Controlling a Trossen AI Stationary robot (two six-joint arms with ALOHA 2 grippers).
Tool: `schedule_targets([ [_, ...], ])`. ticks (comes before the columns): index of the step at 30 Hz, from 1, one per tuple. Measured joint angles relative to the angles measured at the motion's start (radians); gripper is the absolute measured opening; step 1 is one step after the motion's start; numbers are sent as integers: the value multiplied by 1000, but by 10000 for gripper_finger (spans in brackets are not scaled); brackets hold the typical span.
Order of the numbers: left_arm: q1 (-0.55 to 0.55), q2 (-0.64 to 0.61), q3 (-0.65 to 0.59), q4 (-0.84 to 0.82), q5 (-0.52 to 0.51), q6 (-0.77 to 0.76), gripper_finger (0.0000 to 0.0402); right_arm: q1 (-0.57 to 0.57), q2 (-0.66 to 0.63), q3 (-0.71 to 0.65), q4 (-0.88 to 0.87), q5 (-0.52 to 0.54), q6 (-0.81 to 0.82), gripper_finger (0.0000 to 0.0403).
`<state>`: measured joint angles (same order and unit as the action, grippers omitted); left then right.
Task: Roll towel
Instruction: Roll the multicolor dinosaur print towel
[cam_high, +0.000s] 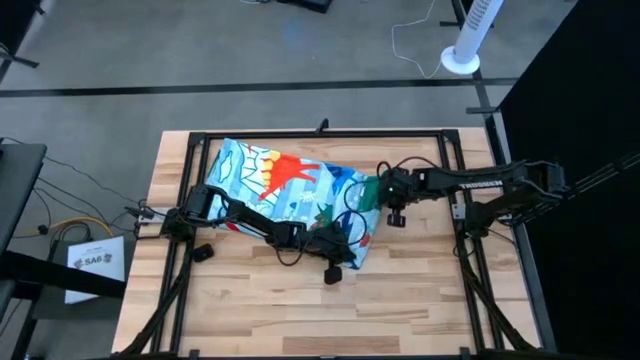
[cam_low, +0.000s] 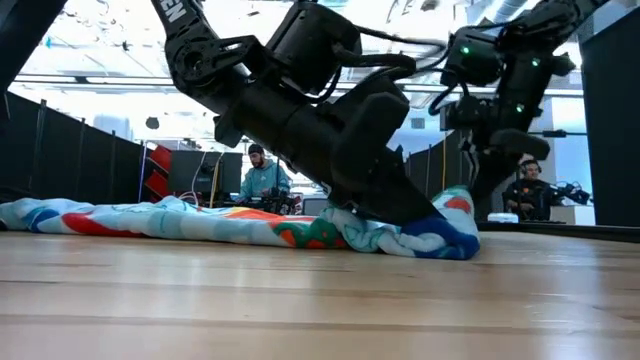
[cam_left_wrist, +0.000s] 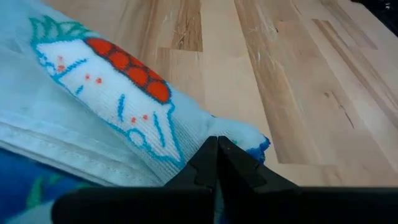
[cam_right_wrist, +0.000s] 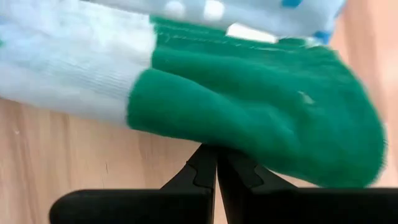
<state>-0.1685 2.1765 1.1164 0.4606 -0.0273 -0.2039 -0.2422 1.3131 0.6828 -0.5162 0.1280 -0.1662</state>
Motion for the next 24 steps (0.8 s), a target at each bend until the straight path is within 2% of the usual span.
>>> schedule_targets([
  [6, -3, 0, -1, 4, -4, -18, 0, -33, 0, 108, -134, 2, -105, 0],
  [11, -3, 1, -2, 12, -5, -21, 0, -105, 6, 228, -273, 1, -139, 0],
  [12, -3, 1, -3, 17, -5, -21, 0, -122, 13, 248, -280, -12, -139, 0],
  [14, -3, 2, -4, 28, -6, -21, 0, -161, 39, 273, -257, -104, -136, 0],
  [18, -3, 2, -4, 33, -18, -22, 0, -226, 161, 286, -240, -268, -97, 0],
  [20, -4, 2, -4, 33, -21, -22, 0, -242, 228, 285, -241, -304, -92, 0],
  [24, -8, 2, -4, 23, -27, -25, 0, -249, 337, 285, -195, -311, -94, 0],
])
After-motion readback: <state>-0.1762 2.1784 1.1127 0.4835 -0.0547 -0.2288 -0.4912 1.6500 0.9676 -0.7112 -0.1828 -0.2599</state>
